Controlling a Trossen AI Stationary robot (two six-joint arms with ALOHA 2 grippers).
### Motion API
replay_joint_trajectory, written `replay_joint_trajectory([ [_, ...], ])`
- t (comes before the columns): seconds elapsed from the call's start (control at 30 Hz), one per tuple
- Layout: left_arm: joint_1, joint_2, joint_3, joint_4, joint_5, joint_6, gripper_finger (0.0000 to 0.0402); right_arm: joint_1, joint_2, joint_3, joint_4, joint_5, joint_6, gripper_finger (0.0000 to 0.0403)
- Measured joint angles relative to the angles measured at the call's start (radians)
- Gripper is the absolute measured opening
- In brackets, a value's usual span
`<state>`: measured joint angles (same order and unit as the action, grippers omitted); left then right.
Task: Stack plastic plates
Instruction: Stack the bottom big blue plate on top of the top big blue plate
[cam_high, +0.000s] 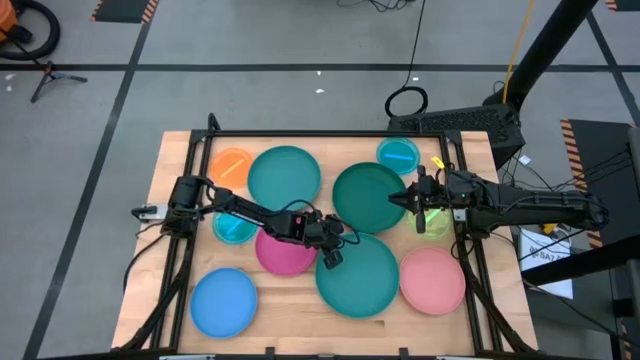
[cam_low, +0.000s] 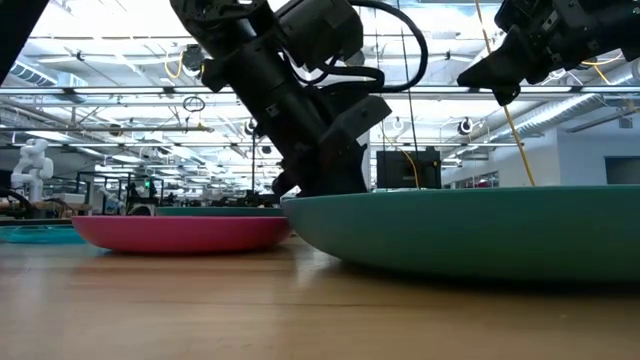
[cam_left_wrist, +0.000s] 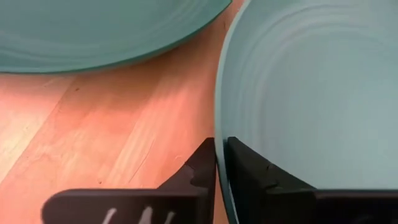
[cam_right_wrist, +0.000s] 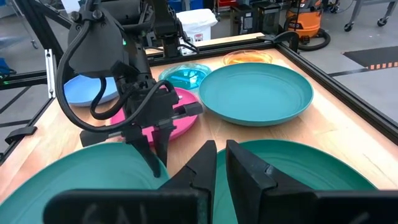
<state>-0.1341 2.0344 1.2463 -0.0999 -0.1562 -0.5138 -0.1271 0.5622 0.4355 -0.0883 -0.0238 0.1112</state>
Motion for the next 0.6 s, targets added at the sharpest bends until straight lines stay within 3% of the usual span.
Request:
replay_joint_trajectory([
  [0.6,0.0,-0.158,0.0,-0.061,0.013,0.051,0.0015,0.0,0.0,0.0,-0.022,0.0,0.0,0.0029],
])
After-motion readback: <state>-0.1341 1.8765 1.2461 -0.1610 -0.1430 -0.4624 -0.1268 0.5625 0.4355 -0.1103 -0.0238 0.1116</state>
